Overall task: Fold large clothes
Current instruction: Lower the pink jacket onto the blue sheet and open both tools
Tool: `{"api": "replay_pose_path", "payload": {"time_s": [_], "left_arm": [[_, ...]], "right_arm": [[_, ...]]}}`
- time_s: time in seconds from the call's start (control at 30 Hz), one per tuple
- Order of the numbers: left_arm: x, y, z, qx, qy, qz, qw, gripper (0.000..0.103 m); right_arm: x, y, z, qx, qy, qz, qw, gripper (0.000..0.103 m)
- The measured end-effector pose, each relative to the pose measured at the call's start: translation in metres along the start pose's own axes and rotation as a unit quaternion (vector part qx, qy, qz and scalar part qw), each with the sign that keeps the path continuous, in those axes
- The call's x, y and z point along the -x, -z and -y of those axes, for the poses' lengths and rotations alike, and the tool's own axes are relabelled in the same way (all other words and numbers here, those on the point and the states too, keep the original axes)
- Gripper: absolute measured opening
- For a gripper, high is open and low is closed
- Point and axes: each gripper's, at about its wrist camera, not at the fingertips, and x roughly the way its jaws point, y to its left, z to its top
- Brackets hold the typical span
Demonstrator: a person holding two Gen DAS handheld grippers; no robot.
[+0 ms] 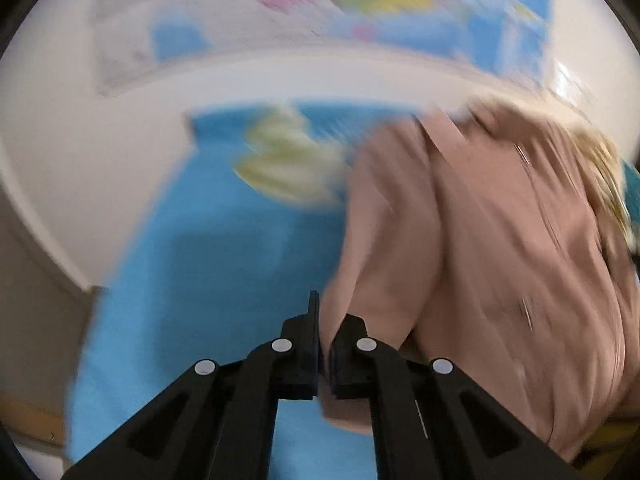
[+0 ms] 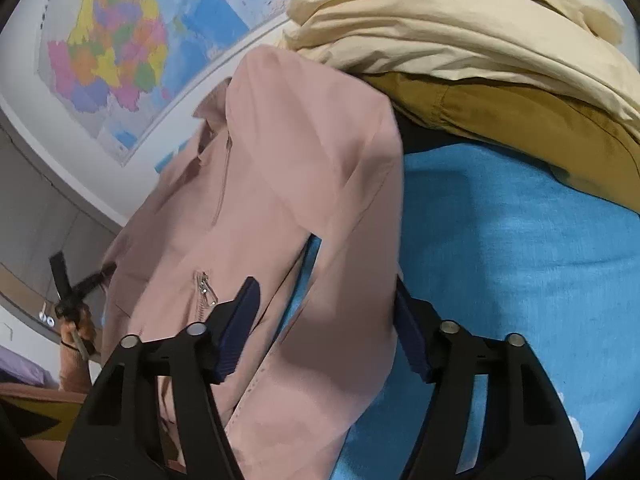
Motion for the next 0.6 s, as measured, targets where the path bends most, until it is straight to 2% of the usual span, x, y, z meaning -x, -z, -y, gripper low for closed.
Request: {"api": "replay_pose_path", "payload": {"time_s": [0.07,0.1,0.13,0.17,0.2,0.23,0.27,0.3,0.33,0.4,0.53,0.6], "left_arm": [[0.012,-0.023,-0.017,0.020,-0.059,0.021,0.9978,0.003],[0.014,-0.036,-0.024,0.018,-0.119,0.026,0.9924,0.014],[0.012,-0.042,-0.028,0.022,-0.146,0.020,0.9889,0.022],[0.009,-0.046,-0.032,0.023,-0.177,0.013,0.9839,0.040],[0.003,-0.047,-0.030,0.010,-0.215,0.009,0.9766,0.054],[0.000,-0.045,-0.027,-0.001,-0.233,0.006,0.9725,0.060],[-0.004,-0.040,-0.023,-0.008,-0.232,-0.001,0.9726,0.068],[-0.006,-0.033,-0.020,-0.006,-0.207,-0.008,0.9782,0.070],[-0.007,-0.023,-0.013,-0.001,-0.142,-0.014,0.9897,0.070],[-0.003,-0.005,0.000,0.003,-0.059,-0.016,0.9981,0.071],[0.005,0.036,0.028,-0.004,0.059,-0.021,0.9980,0.072],[0.009,0.052,0.044,-0.019,0.098,-0.023,0.9947,0.072]], "right_arm": [[0.008,0.000,-0.001,0.002,0.001,0.010,1.000,0.062],[0.011,0.001,-0.003,0.004,0.000,0.013,1.000,0.062],[0.014,0.002,-0.004,0.008,0.003,0.016,1.000,0.063],[0.015,0.003,-0.006,0.010,0.006,0.019,1.000,0.067],[0.016,0.005,-0.006,0.011,0.008,0.020,1.000,0.069],[0.017,0.009,-0.005,0.010,0.008,0.018,1.000,0.071],[0.018,0.012,-0.004,0.009,0.009,0.016,1.000,0.073],[0.017,0.013,-0.006,0.008,0.010,0.014,1.000,0.075],[0.017,0.017,-0.006,0.006,0.009,0.013,1.000,0.079],[0.017,0.024,-0.006,0.002,0.004,0.007,1.000,0.086],[0.012,0.047,-0.013,0.008,-0.025,-0.025,0.999,0.090],[0.006,0.057,-0.023,0.029,-0.027,-0.044,0.998,0.085]]}}
